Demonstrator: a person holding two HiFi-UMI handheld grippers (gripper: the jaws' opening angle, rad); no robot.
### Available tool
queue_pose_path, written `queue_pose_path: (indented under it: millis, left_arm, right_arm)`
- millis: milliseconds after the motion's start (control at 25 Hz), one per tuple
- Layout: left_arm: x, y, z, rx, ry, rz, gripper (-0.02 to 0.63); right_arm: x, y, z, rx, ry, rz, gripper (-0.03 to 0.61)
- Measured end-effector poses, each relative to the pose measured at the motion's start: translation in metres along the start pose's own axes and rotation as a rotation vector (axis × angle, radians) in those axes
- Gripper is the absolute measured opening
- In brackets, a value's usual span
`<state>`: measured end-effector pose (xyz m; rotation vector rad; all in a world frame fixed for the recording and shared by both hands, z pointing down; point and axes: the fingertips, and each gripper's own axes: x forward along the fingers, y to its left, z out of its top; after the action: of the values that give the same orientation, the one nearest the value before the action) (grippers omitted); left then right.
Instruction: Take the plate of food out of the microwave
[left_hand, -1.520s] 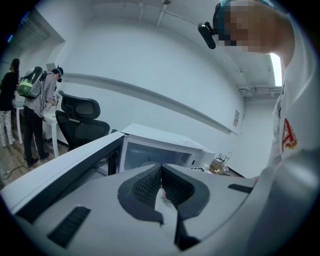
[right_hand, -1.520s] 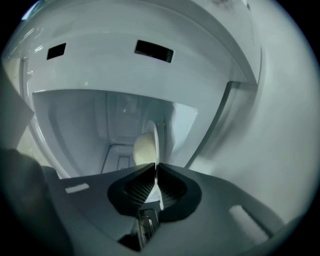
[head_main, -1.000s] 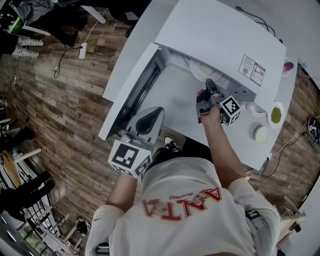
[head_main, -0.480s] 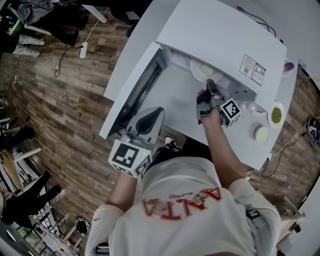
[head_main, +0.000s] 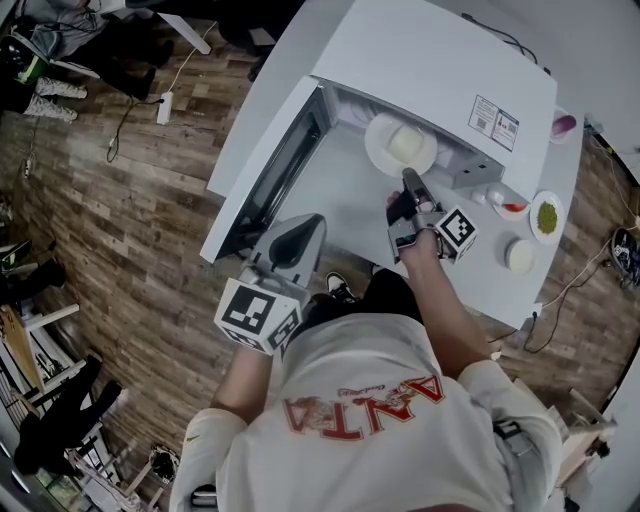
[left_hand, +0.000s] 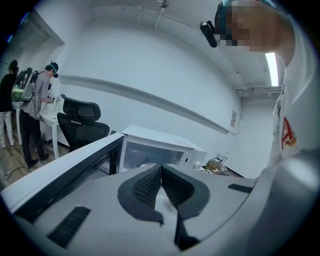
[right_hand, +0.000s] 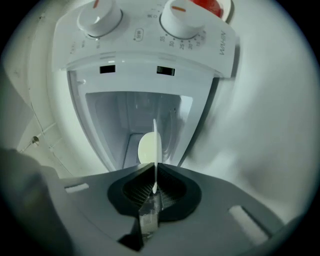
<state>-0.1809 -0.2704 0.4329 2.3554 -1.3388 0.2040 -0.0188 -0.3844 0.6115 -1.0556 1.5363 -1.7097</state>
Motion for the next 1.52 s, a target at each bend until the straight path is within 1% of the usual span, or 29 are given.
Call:
queue_pose_path:
  millis: [120,320,600,1000,1280,1520]
  left_arm:
    - [-0.010,-0.009,-0.002,0.005,-0.010,-0.013,0.009]
    - [-0.024,-0.027,-0.008,0.002,-0.023,-0.045,0.009]
    - [-0.034,-0.058,-0.018,0.008,-0.031,-0.119,0.009]
    - [-0.039,-0.087,-0.029,0.032,-0.021,-0.178,0.009]
    - [-0.038,-0.101,-0.033,0.048,-0.008,-0.206,0.009]
    - [-0.038,-0.103,-0.034,0.050,-0.001,-0.209,0.009]
  right_arm:
    - [-0.020,0.004,-0.008,-0.011,0.014,0.011,0.017]
    - [-0.059,0.001,-0.018,-0.012,0.019,0.006,0.017]
    - [-0.121,-0.023,-0.023,0.013,-0.012,-0.033,0.017]
    - [-0.182,-0.065,0.001,0.036,-0.108,-0.096,0.017]
    - [-0.198,-0.084,0.024,0.074,-0.184,-0.107,0.017]
    - [-0.203,-0.091,0.036,0.078,-0.216,-0.128,0.017]
